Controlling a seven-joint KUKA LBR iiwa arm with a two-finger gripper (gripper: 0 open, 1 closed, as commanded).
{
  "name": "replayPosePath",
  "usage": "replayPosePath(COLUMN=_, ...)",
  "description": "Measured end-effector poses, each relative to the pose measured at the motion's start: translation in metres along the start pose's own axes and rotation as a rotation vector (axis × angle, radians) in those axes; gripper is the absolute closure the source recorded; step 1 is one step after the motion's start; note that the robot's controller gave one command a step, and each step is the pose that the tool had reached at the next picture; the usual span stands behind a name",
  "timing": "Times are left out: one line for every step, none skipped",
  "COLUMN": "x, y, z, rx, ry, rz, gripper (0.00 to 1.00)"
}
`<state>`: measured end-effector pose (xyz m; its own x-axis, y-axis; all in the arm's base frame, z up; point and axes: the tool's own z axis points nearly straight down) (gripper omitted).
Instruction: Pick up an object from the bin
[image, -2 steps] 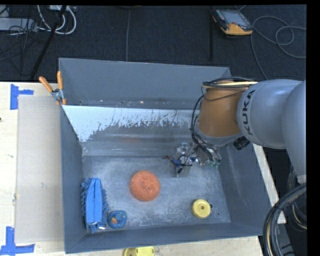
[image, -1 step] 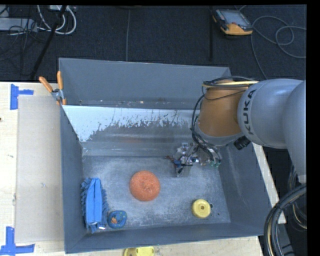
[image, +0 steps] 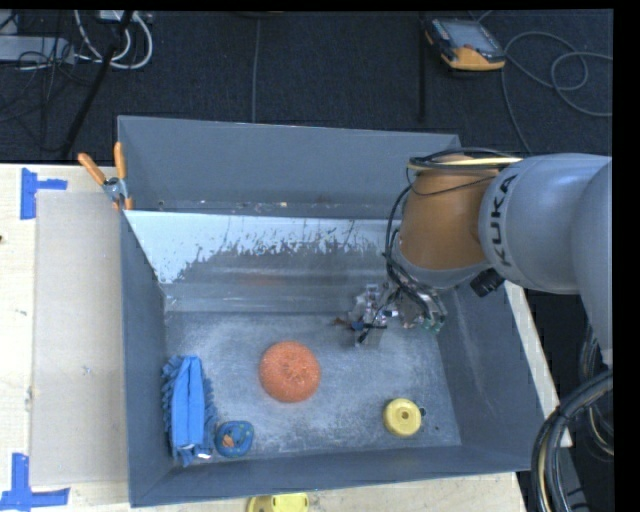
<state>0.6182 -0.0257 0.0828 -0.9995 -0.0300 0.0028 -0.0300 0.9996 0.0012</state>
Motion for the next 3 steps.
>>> replayPosePath(x=0.001, y=0.0, z=-0.011, rx=0.0, ry=0.002, rz=0.0, gripper=1.0)
replayPosePath(x=0.0, y=0.0, z=-0.028, rx=0.0, ry=0.001, rz=0.0, gripper=1.0)
replayPosePath(x=0.0, y=0.0, z=-0.041, rx=0.001, ry=-0.002, rz=0.0, gripper=1.0)
